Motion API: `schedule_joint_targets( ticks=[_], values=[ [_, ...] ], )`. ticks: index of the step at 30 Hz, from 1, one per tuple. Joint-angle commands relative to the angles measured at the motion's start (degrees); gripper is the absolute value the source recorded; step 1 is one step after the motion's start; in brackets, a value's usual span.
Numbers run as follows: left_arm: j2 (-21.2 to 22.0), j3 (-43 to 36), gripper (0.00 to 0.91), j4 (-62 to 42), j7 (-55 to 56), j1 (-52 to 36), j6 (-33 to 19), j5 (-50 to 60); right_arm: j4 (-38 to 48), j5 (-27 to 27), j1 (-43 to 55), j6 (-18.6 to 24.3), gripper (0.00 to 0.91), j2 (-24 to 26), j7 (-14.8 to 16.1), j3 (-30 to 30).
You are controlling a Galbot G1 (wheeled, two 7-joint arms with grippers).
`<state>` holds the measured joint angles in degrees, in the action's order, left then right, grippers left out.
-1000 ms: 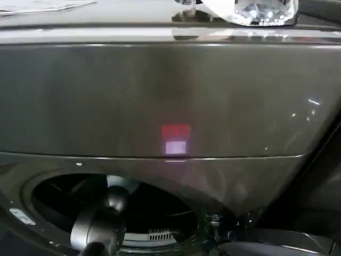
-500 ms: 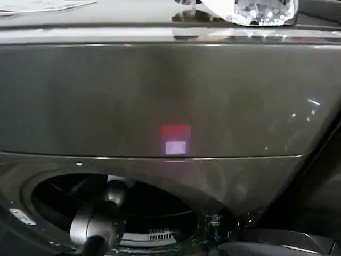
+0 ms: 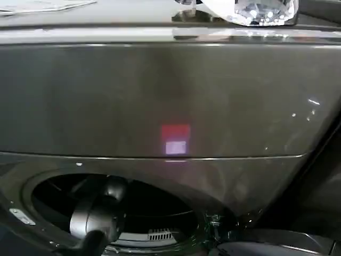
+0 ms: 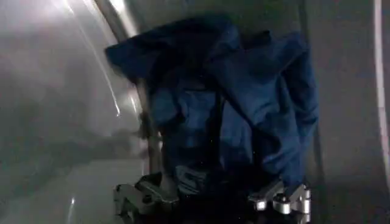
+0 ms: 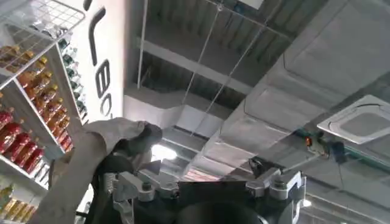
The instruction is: Grasp the clothes from the dryer.
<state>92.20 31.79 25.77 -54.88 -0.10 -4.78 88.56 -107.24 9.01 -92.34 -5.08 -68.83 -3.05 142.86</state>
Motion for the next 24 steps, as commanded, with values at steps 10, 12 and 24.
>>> schedule_joint_targets(
  ticks=[10,12,24],
  values=[
    [2.8,-0.3,0.046,-4.7,-6.0,-0.6,-2.3,-9.7,-0.5,0.2,-0.4,0.0,0.907,-0.1,0.0,0.4],
    [2.7,-0.3,0.000,-4.6,-6.1,-0.3,-2.3,-9.7,-0.6,0.3,-0.4,0.0,0.907,-0.1,0.0,0.4],
    [1.9,-0.2,0.000,-3.7,-5.9,0.1,-2.6,-11.1,-0.8,0.4,-0.5,-0.1,0.907,-0.2,-0.1,0.9]
  ],
)
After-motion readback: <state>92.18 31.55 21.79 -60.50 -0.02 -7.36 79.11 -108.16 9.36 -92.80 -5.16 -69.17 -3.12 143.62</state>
